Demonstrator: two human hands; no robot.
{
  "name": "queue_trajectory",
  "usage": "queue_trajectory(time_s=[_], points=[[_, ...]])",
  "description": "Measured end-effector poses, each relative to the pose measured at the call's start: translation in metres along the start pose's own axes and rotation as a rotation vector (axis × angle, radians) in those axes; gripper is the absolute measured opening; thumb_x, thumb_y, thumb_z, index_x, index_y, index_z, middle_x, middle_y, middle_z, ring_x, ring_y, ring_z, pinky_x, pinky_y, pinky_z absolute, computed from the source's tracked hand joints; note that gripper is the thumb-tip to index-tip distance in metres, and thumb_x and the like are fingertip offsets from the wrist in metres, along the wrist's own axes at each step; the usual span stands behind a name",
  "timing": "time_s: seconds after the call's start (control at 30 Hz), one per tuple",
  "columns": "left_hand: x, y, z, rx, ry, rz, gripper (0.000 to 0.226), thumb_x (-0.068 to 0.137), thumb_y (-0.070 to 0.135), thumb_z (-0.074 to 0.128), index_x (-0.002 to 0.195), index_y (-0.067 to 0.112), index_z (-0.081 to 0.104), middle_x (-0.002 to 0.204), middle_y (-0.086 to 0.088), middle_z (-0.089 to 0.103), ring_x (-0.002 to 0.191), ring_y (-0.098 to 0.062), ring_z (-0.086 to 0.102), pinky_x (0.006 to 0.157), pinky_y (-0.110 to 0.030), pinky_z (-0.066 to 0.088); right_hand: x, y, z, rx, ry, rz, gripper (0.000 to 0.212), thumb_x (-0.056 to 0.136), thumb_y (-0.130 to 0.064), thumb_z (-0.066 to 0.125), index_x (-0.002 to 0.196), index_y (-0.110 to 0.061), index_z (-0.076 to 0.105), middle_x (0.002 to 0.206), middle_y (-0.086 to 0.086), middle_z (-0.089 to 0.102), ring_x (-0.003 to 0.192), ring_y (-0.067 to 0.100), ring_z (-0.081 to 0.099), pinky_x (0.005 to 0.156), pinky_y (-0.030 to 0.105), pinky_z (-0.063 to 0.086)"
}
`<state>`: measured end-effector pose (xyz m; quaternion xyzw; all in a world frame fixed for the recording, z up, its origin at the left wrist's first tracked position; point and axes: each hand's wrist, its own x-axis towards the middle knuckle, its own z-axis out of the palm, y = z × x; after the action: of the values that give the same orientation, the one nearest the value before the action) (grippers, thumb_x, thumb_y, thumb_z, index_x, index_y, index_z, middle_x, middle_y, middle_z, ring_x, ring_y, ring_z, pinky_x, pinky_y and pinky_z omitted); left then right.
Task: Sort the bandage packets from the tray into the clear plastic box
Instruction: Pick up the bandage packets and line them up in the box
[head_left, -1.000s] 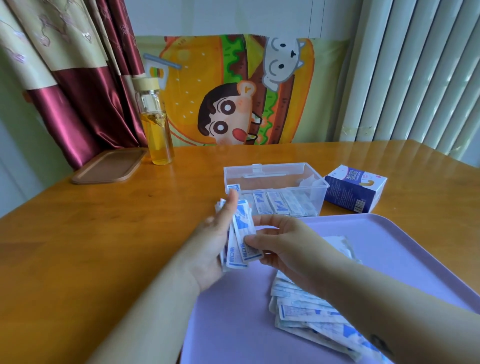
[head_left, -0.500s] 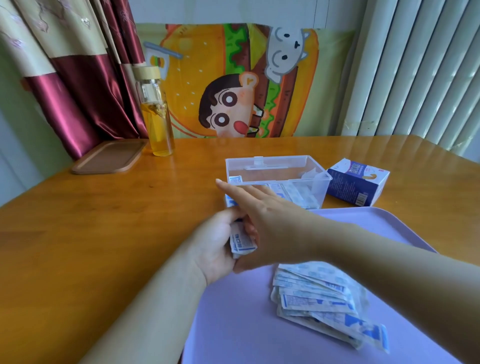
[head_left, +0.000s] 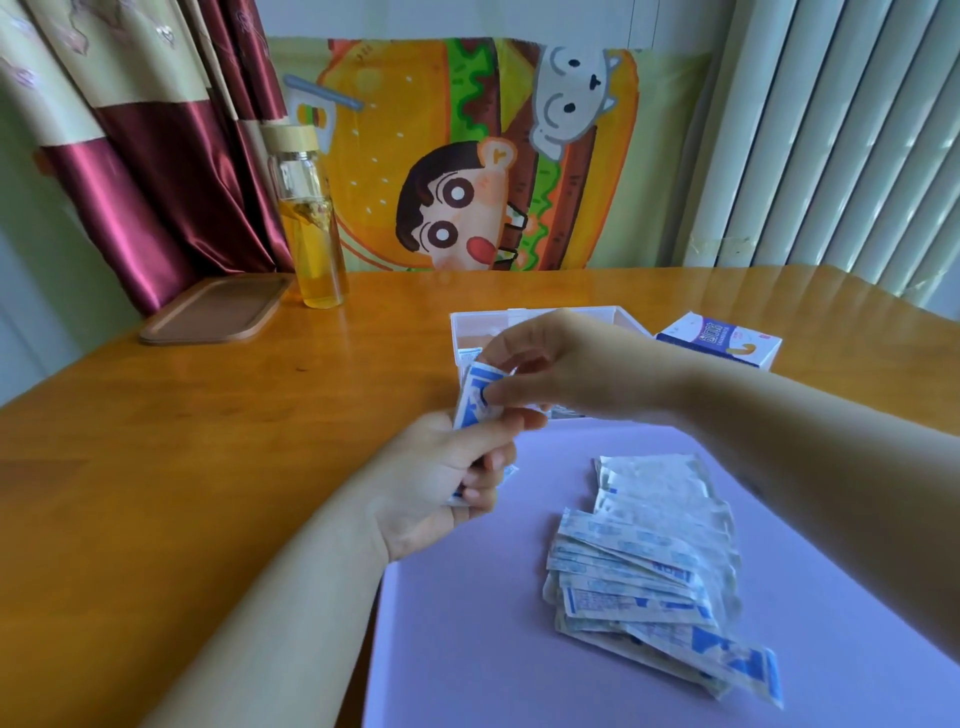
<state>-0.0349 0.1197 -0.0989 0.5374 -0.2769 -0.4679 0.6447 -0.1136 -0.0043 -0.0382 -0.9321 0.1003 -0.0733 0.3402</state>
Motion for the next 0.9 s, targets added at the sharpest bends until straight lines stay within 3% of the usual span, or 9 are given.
queue_trajectory(time_s=[0.1, 0.2, 0.37, 0.47, 0.63, 0.73, 0.83, 0.9], points=[[0.000, -0.001, 0.003, 0.064, 0.003, 0.027, 0.015, 0.094, 0.015, 0.051, 0.094, 0.011, 0.066, 0.057, 0.004, 0.047, 0.046, -0.004, 0.038, 0.044, -0.013, 0.033, -0.001, 0.003, 0.001, 0.006, 0.041, -0.009, 0.008, 0.086, -0.016, 0.064, 0.084, -0.022, 0.067, 0.079, 0.000, 0.072, 0.064, 0.009, 0.061, 0.070, 0.027, 0.051], [0.004, -0.004, 0.005, 0.332, 0.126, 0.198, 0.017, 0.099, 0.019, 0.043, 0.099, 0.022, 0.060, 0.073, 0.003, 0.056, 0.054, -0.001, 0.054, 0.055, -0.016, 0.049, 0.000, 0.005, -0.003, -0.062, 0.157, -0.047, 0.008, 0.087, -0.013, 0.063, 0.091, -0.016, 0.069, 0.073, -0.010, 0.068, 0.055, -0.007, 0.058, 0.055, 0.006, 0.043], [0.008, 0.003, 0.010, 0.456, 0.180, 0.395, 0.021, 0.102, 0.016, 0.035, 0.095, 0.021, 0.055, 0.067, 0.004, 0.051, 0.052, -0.003, 0.048, 0.050, -0.018, 0.042, 0.005, 0.005, -0.016, 0.179, 0.188, -0.027, 0.008, 0.084, -0.010, 0.067, 0.092, -0.012, 0.068, 0.078, -0.002, 0.071, 0.061, 0.002, 0.061, 0.060, 0.012, 0.049], [0.021, 0.021, 0.009, 0.479, 0.192, 0.442, 0.021, 0.101, 0.017, 0.037, 0.086, 0.017, 0.052, 0.060, 0.008, 0.052, 0.049, -0.003, 0.046, 0.049, -0.018, 0.041, 0.010, 0.005, -0.030, 0.306, 0.155, 0.025, 0.014, 0.082, -0.010, 0.069, 0.095, -0.006, 0.068, 0.086, 0.006, 0.074, 0.076, 0.011, 0.069, 0.074, 0.023, 0.054], [0.055, 0.052, 0.013, 0.596, 0.169, 0.449, 0.022, 0.101, 0.025, 0.038, 0.089, 0.019, 0.055, 0.057, 0.010, 0.055, 0.050, -0.003, 0.052, 0.055, -0.024, 0.048, 0.023, 0.009, -0.047, 0.318, 0.323, 0.010, 0.004, 0.084, -0.012, 0.067, 0.084, -0.016, 0.068, 0.075, 0.000, 0.071, 0.060, 0.002, 0.059, 0.061, 0.019, 0.045], [0.075, 0.067, 0.015, 0.637, 0.168, 0.435, 0.022, 0.100, 0.029, 0.039, 0.090, 0.020, 0.056, 0.069, 0.005, 0.061, 0.063, -0.011, 0.061, 0.071, -0.034, 0.054, 0.035, 0.017, -0.053, 0.347, 0.448, -0.024, 0.010, 0.086, -0.011, 0.065, 0.080, -0.019, 0.067, 0.070, -0.003, 0.068, 0.055, 0.001, 0.055, 0.057, 0.016, 0.044], [0.091, 0.075, 0.007, 0.863, 0.222, 0.415, 0.022, 0.099, 0.036, 0.042, 0.110, 0.024, 0.057, 0.095, 0.007, 0.066, 0.087, -0.011, 0.065, 0.083, -0.037, 0.053, 0.050, 0.031, -0.064, 0.338, 0.498, 0.045, 0.008, 0.087, -0.013, 0.064, 0.082, -0.019, 0.066, 0.068, -0.006, 0.065, 0.062, 0.006, 0.053, 0.060, 0.017, 0.047], [0.098, 0.074, -0.005, 1.009, 0.293, 0.399, 0.034, 0.098, 0.035, 0.045, 0.131, 0.026, 0.048, 0.107, 0.013, 0.057, 0.094, -0.005, 0.057, 0.077, -0.024, 0.047, 0.061, 0.046, -0.074, 0.311, 0.471, 0.149, 0.006, 0.088, -0.013, 0.063, 0.085, -0.018, 0.065, 0.077, -0.003, 0.068, 0.073, 0.009, 0.061, 0.068, 0.020, 0.053]])
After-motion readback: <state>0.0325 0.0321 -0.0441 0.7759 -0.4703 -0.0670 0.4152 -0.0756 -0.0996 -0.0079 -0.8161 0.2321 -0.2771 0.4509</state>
